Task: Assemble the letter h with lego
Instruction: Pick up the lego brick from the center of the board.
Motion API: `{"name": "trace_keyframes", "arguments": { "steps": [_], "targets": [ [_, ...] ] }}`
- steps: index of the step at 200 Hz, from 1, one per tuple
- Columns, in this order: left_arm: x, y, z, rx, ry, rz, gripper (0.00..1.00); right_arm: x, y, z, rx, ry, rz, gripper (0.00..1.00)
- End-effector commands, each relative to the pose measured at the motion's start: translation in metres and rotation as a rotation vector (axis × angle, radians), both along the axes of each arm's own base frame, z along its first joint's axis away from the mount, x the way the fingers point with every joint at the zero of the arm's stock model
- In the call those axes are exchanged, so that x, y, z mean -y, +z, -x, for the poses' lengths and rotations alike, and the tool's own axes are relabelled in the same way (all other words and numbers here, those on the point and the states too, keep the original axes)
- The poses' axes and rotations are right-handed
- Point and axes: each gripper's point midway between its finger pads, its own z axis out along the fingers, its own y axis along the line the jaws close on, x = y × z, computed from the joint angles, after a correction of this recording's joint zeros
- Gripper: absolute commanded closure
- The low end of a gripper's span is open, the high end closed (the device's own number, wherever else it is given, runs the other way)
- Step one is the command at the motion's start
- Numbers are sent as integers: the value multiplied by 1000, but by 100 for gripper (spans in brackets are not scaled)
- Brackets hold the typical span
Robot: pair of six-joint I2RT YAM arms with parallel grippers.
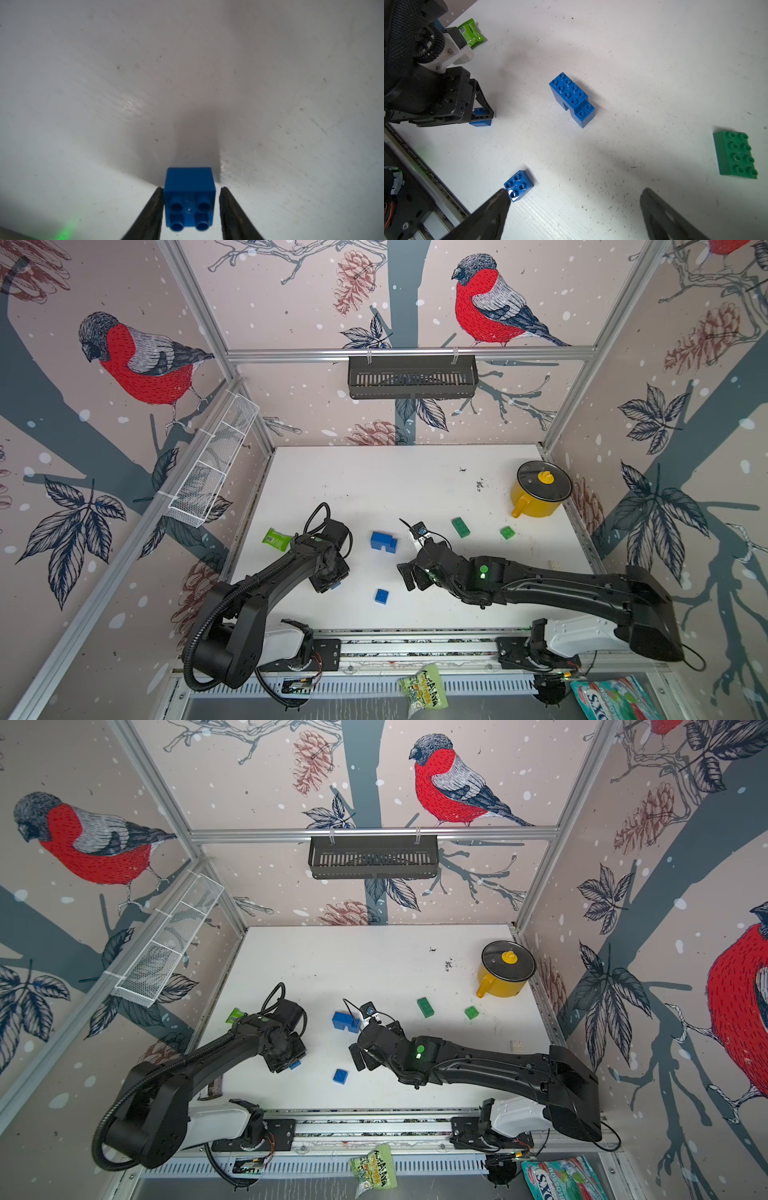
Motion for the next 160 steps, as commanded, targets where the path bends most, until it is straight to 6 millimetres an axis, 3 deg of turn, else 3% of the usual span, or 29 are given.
{"name": "trace_keyframes", "arguments": {
  "steps": [1,46,54,97,104,160],
  "targets": [
    [-7,0,3,-14,4,-37,57,-3,5,-1,14,3,-12,1],
    [-6,1,3,-10,1,-30,58,-3,9,-1,20,4,-11,0],
    [-6,1,3,-8,1,-29,63,-3,9,-1,21,5,-11,0],
    [-6,3,4,-8,-2,-27,64,-4,11,-1,24,8,-11,1],
    [-6,3,3,-6,-3,-26,69,-3,11,-2,26,5,-10,1],
    [-3,11,0,-14,-30,-23,74,4,20,-5,51,-13,-15,1]
  ]
}}
